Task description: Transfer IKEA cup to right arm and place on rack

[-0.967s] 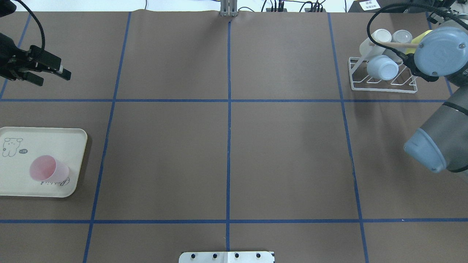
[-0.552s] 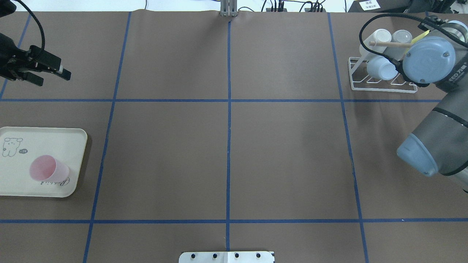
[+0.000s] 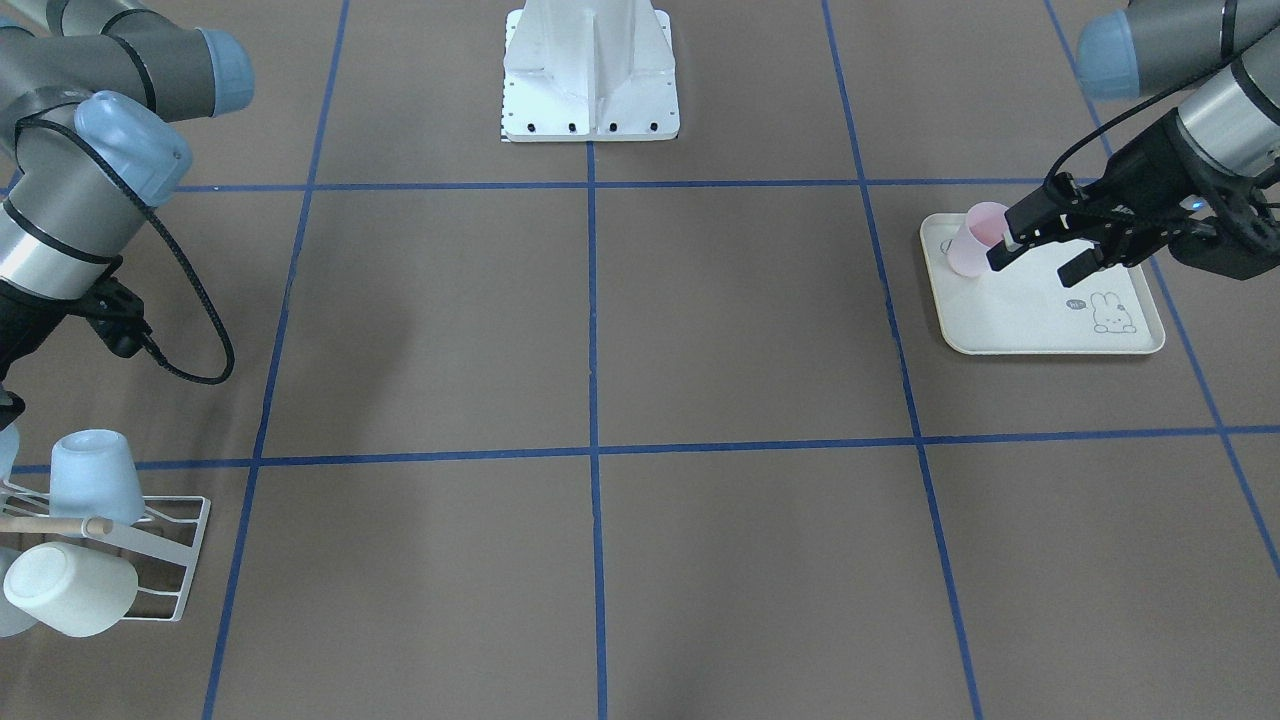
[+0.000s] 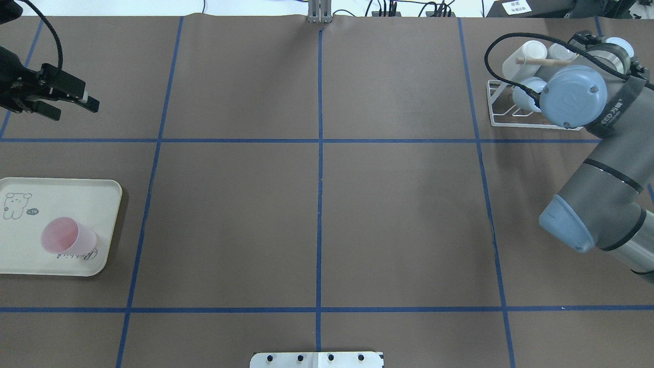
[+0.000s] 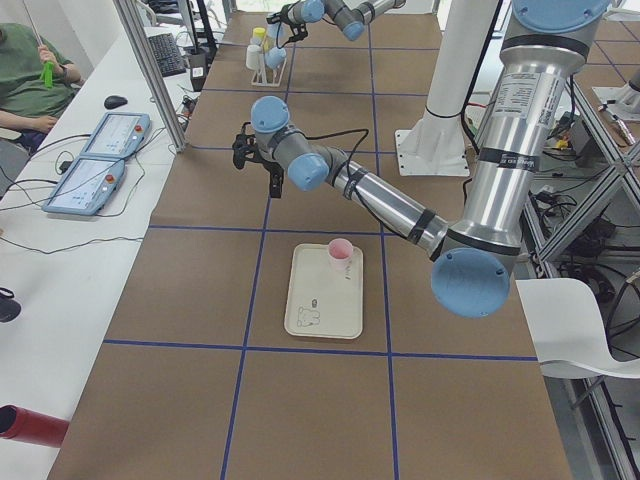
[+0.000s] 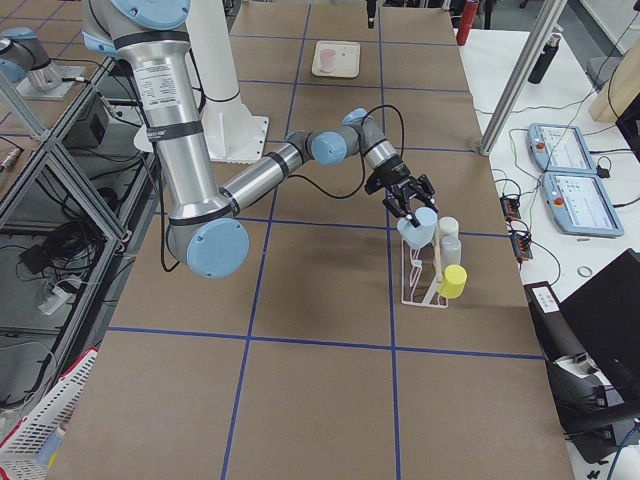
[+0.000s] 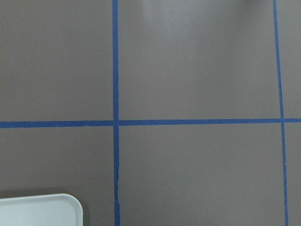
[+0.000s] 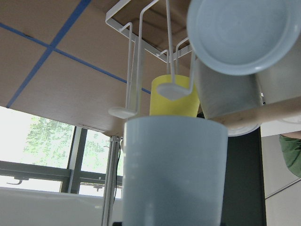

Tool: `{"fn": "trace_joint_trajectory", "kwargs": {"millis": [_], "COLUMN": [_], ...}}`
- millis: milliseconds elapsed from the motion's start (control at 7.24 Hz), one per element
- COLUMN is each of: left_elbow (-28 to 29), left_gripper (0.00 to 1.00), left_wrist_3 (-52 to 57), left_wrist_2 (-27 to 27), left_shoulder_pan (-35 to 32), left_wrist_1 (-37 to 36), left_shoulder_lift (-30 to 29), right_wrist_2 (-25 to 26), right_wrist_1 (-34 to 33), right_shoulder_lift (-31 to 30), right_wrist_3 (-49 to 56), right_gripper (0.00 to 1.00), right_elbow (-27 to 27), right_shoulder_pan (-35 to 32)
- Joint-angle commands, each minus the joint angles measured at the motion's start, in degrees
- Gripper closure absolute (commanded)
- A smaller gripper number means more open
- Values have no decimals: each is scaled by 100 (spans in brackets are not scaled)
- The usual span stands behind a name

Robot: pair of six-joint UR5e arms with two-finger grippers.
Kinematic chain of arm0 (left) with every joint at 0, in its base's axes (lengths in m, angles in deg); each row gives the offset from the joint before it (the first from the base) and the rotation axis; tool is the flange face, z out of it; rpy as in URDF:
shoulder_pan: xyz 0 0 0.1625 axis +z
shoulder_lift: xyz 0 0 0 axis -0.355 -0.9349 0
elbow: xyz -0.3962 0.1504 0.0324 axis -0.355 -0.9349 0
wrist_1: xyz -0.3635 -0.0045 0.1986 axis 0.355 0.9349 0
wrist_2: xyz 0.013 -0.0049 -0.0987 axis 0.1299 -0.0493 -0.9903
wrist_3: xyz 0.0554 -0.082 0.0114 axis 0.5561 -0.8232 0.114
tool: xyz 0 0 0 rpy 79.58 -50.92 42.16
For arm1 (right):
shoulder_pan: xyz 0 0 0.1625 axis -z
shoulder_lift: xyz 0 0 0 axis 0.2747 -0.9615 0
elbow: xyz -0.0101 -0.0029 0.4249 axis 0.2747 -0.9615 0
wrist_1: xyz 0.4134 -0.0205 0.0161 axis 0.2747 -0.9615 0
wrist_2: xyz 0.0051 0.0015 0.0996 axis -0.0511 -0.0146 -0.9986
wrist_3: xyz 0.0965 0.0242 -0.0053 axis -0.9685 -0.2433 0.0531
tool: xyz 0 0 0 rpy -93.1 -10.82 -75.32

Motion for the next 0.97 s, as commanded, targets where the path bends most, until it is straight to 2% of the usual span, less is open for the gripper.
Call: {"fn": "trace_joint_trajectory", "kwargs": {"millis": [0,829], "left_elbow": [9,35], "left_gripper": [0,0], "left_wrist_3": [-1,-10], "left_wrist_2": [0,0], "left_shoulder_pan": [16,34], "left_wrist_1": [0,0], "left_shoulder_lift": [5,-4], "right_wrist_2": [25,25], "right_wrist_1": [0,0], "right_shoulder_lift": [21,13], "right_wrist_3": [-21,-232], "right_gripper": [55,50], "right_elbow": [-115,-335], "right_shoulder_pan": [19,169]}}
